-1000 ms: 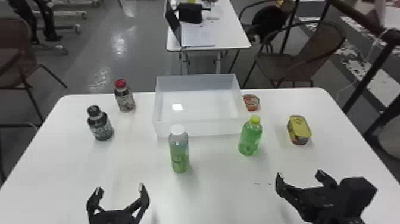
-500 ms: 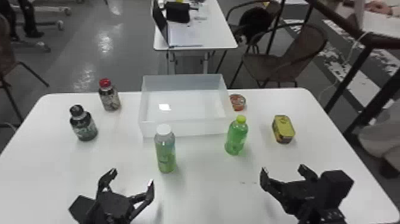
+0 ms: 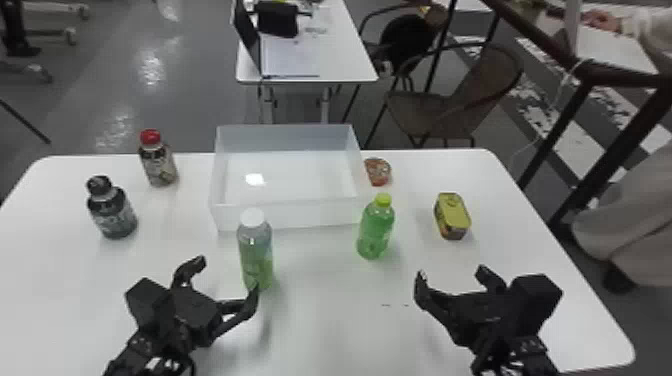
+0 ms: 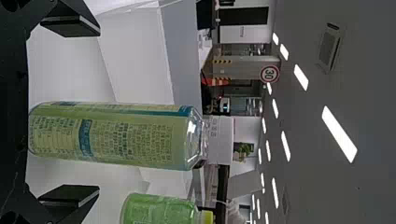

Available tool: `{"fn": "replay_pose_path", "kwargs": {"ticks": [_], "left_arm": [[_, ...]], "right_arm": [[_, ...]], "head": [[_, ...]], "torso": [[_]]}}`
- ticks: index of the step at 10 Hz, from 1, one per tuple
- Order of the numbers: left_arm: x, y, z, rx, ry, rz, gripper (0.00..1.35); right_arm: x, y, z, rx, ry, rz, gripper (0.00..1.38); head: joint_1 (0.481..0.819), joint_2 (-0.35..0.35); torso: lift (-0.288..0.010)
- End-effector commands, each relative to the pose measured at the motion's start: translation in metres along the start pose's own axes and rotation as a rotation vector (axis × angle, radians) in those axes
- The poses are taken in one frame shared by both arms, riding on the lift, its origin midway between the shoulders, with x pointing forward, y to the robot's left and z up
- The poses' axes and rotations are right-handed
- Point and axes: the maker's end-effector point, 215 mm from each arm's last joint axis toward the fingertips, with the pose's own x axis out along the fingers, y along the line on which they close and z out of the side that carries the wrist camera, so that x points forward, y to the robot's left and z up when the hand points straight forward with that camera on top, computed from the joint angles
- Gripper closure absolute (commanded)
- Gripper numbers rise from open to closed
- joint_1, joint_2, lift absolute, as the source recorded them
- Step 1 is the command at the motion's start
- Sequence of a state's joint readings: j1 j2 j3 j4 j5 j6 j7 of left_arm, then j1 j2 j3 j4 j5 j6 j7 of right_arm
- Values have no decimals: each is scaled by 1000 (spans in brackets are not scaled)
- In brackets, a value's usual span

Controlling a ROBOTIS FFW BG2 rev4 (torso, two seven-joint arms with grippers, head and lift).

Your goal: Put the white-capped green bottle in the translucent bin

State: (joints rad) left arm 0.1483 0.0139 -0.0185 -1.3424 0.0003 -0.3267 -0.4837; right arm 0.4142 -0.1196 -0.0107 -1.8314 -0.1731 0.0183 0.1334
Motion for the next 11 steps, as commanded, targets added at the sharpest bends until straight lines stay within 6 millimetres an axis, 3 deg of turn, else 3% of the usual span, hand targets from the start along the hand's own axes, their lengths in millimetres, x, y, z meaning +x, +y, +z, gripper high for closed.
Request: {"fn": "replay_pose_path", "kwargs": {"ticks": [1,5,9,10,11], "left_arm": [[15,-1,-1,-14,7,-34,111],[36,-8,-2,-20,18,-86,90],[51,6,0,-12,-6,-56,101],[53,10,-3,-24,-1,-45,154],[53,11,-9,-38,11,-41,392]], "right_arm": [[2,0,2,2,-7,1,59],[6,3,2,12,-13,6,59],[8,7,2,35,-19,9,59],[9,7,3,33,-20,11,59],[10,7,3,35,-21,12,59]], "head": [[695,-122],[695,-139],[695,-135],[695,-130],[695,-128]], "torso": [[-90],[-90],[-90],[-90],[-90]]}}
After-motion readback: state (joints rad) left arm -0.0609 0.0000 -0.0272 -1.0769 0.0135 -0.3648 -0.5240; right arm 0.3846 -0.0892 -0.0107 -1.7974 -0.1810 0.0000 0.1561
